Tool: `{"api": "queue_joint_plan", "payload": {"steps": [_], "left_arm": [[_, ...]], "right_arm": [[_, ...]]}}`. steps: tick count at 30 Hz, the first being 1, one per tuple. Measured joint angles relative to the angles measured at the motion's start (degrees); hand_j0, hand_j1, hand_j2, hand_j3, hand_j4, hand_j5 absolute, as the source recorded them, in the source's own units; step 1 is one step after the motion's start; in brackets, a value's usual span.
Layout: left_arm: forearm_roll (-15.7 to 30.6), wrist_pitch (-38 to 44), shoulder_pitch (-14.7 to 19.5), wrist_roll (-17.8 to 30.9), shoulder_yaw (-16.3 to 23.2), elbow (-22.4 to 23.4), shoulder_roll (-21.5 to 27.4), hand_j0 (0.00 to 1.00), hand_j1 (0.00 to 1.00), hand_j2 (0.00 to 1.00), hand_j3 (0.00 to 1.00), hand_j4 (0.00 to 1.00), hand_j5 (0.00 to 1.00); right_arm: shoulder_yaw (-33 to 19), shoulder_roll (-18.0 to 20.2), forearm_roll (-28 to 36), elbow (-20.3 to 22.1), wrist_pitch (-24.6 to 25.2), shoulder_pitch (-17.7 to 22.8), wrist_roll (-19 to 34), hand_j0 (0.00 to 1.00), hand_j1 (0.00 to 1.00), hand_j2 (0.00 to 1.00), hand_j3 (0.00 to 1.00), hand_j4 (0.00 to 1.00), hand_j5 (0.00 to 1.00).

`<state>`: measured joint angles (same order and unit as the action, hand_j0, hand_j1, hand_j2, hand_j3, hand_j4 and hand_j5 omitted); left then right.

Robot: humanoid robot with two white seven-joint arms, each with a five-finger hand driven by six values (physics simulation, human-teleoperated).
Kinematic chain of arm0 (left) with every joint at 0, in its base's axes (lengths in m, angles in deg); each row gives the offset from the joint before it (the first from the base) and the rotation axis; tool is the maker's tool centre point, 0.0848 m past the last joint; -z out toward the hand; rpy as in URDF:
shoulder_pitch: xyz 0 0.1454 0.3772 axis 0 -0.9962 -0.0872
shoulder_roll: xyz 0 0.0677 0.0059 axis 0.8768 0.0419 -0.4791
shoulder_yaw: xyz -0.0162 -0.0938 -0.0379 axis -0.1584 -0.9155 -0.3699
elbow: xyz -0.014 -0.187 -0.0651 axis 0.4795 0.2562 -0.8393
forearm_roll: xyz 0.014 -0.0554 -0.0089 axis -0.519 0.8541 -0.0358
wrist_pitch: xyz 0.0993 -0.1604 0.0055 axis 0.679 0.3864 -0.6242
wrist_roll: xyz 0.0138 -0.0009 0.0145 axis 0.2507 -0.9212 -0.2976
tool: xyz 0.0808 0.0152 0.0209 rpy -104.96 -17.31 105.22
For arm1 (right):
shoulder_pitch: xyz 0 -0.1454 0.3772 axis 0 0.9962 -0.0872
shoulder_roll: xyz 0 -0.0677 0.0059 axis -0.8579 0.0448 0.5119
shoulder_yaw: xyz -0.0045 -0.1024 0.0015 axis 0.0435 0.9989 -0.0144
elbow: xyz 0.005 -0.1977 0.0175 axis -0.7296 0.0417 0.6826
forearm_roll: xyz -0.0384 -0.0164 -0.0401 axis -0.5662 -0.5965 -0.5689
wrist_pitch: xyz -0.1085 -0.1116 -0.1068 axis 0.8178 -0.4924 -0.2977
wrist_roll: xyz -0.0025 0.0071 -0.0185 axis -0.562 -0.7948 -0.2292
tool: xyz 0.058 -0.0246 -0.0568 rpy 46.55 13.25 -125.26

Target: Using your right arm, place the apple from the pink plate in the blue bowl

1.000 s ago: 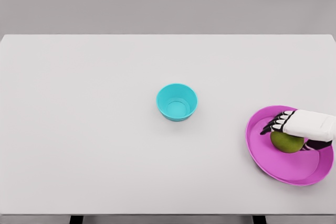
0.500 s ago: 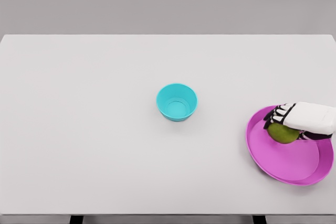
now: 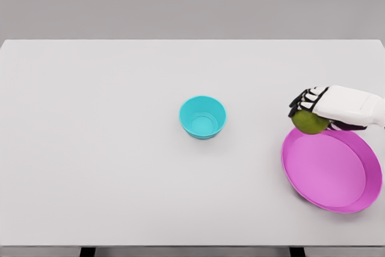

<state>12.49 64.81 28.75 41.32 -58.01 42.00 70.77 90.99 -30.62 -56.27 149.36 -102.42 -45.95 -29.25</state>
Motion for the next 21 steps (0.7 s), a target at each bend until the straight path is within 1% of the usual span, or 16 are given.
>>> {"api": "queue_joint_plan", "payload": {"steps": [7, 21], "left_arm": [[0.0, 0.0, 0.0, 0.0, 0.0, 0.0, 0.0, 1.0, 1.0, 1.0, 1.0, 1.0, 1.0], [0.0, 0.0, 0.0, 0.0, 0.0, 0.0, 0.0, 1.0, 1.0, 1.0, 1.0, 1.0, 1.0]], "right_arm": [[0.3, -5.2, -0.1, -0.1, 0.0, -1.1, 0.0, 0.43, 0.43, 0.43, 0.43, 0.43, 0.43], [0.4, -14.2, -0.8, -0.4, 0.0, -2.1, 0.0, 0.43, 0.43, 0.43, 0.43, 0.43, 0.43]]}}
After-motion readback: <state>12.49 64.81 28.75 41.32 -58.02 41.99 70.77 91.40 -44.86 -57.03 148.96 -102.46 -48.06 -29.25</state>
